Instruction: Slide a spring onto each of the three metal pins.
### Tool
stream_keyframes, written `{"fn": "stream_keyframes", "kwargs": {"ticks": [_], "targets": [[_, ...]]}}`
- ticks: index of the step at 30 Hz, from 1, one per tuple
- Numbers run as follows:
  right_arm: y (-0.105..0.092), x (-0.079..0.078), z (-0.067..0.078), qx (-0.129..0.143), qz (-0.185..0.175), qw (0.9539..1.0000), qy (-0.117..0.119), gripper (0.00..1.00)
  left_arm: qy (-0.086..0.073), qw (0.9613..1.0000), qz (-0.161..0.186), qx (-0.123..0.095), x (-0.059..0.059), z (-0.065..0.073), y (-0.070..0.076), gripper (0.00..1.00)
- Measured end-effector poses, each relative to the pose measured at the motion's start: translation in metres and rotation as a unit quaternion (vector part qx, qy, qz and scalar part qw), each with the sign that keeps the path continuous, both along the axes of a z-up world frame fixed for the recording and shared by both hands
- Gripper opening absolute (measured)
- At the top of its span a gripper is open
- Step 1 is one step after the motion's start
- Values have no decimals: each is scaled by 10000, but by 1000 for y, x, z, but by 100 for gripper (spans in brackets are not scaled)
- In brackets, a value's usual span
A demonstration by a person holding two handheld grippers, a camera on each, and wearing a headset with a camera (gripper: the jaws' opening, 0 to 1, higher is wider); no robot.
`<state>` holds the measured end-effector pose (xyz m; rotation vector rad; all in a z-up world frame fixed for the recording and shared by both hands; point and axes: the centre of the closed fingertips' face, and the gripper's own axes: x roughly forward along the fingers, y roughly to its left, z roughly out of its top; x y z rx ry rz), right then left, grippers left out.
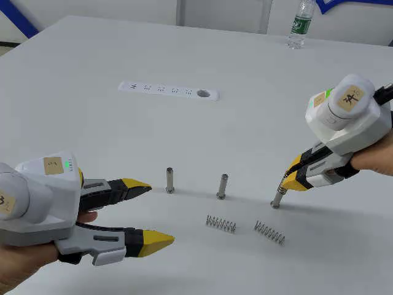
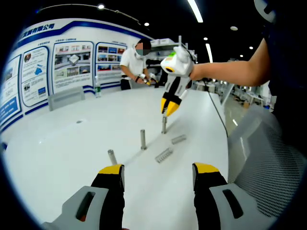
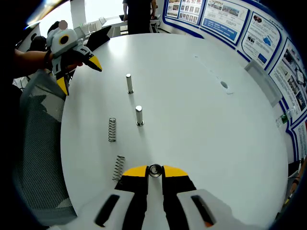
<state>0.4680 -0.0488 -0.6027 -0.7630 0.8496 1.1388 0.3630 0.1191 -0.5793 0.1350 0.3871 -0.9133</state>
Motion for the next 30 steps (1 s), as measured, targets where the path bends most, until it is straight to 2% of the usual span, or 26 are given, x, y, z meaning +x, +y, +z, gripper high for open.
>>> {"fn": "stream_keyframes", "kwargs": {"ticks": [12,30], "targets": [[-1,0,-17,-49,-39,10000,33,12,19,10000,2,5,-1,-1,0,58],[-6,-3,-30,20,-151,9998,128,14,17,10000,-33,3,-2,0,-3,58]]}}
